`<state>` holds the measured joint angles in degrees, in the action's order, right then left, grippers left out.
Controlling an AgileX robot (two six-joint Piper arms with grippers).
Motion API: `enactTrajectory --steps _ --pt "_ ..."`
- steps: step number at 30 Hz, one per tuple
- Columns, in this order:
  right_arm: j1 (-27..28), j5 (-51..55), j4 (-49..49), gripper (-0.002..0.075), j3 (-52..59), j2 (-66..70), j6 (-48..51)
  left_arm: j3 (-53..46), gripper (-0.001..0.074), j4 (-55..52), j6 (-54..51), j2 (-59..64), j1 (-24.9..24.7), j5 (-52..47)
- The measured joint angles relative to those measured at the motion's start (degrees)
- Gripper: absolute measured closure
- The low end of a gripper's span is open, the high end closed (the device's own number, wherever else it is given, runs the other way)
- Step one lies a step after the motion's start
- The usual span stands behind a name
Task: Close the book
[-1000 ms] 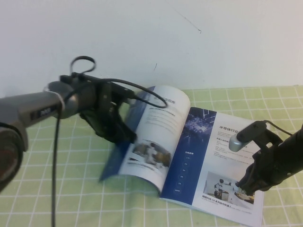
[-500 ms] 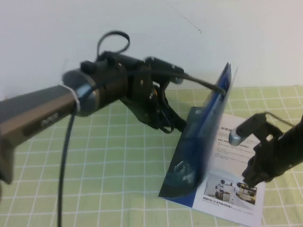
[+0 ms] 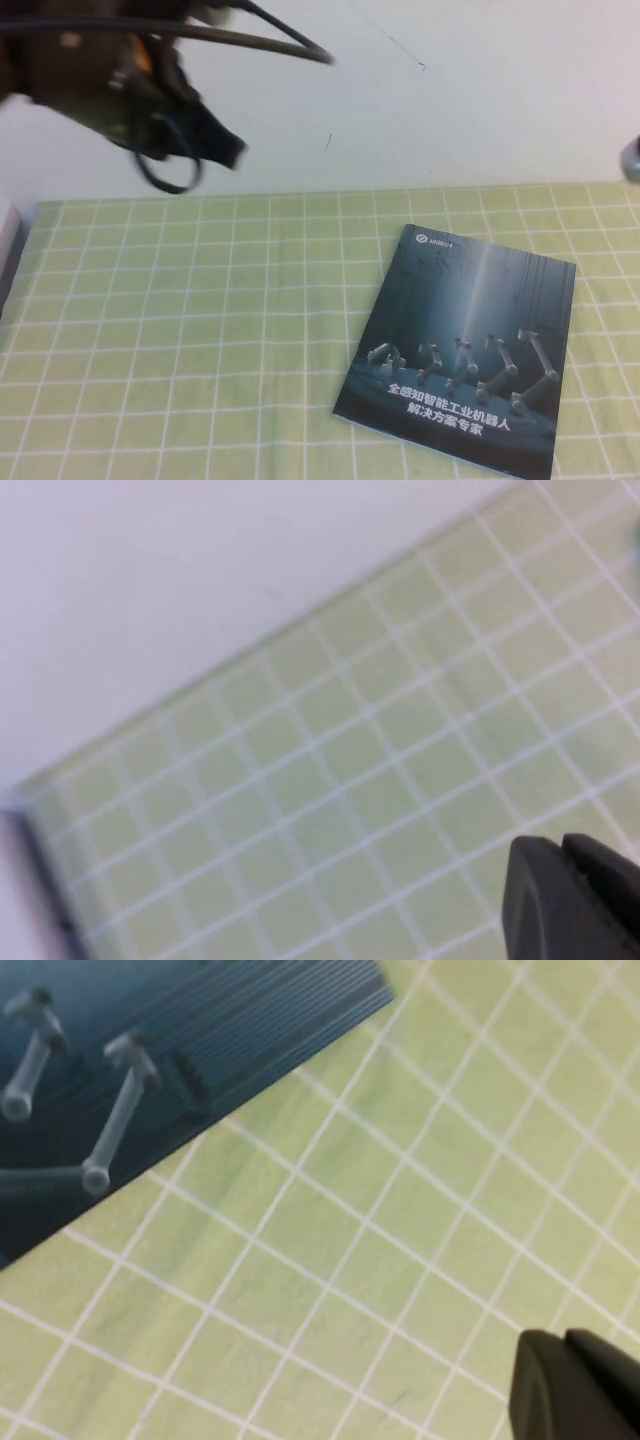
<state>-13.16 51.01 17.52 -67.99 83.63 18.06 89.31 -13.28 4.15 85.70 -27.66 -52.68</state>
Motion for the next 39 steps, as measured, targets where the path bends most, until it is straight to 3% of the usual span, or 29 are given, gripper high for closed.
enactTrajectory --steps 8,22,31,39 --pt "0.0 -2.1 -7.0 0.0729 7.3 -16.7 -1.5 -11.5 0.0739 -7.5 6.0 -21.2 1.6 5.8" --pt "0.0 -19.2 -19.1 0.0729 40.5 -51.7 0.7 -59.1 0.0739 -7.6 10.8 -56.3 1.8 38.3" --pt "0.0 -14.8 -19.5 0.0729 46.8 -62.6 1.1 -74.5 0.0739 -7.9 12.9 -60.0 1.8 58.3" --pt "0.0 -11.7 -19.6 0.0729 46.8 -63.0 1.1 -78.5 0.0739 -8.0 13.0 -60.0 1.8 62.1"
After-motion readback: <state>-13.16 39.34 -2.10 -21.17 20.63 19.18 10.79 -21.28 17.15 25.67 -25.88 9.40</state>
